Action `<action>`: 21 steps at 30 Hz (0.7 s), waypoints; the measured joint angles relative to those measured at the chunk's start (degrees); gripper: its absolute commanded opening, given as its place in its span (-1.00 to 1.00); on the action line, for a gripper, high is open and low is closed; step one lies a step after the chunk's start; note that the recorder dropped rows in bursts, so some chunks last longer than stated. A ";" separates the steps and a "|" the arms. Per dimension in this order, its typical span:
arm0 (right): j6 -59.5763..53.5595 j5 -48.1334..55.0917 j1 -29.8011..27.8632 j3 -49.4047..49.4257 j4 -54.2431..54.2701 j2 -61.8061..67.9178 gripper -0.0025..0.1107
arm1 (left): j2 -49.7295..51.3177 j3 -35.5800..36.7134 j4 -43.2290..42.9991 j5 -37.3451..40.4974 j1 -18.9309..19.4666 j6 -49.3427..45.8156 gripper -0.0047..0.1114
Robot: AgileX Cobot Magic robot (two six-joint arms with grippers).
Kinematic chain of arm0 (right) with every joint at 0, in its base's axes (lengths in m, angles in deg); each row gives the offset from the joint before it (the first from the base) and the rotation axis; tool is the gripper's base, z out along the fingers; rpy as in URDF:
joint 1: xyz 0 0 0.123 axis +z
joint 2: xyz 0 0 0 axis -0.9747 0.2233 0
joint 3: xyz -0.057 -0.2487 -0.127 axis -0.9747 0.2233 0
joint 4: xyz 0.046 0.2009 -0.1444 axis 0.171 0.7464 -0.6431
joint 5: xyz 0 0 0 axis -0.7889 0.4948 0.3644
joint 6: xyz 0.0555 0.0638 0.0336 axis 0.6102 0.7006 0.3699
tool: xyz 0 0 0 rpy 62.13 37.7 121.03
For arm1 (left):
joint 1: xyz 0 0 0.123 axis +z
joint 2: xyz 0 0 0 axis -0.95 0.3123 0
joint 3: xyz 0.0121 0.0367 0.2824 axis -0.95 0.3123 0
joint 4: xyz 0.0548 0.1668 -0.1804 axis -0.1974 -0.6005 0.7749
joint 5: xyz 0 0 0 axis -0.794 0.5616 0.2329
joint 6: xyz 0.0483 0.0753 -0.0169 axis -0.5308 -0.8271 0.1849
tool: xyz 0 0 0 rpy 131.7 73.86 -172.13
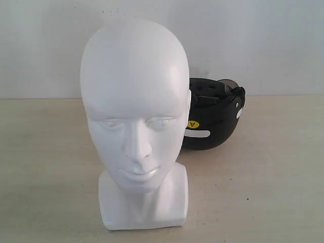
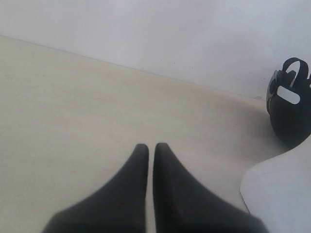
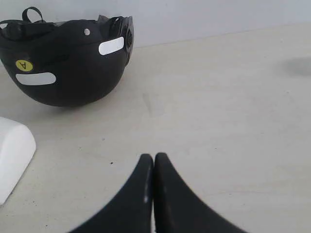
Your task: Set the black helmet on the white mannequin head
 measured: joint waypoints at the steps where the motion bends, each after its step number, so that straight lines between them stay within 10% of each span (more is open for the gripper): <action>1: 0.00 0.00 0.00 0.00 0.00 0.00 -0.96 | 0.00 0.00 0.00 0.00 0.00 0.00 -0.84; 21: -4.63 -14.74 0.00 0.09 -2.77 0.00 -0.96 | 0.00 0.00 0.00 0.00 0.00 0.00 -0.84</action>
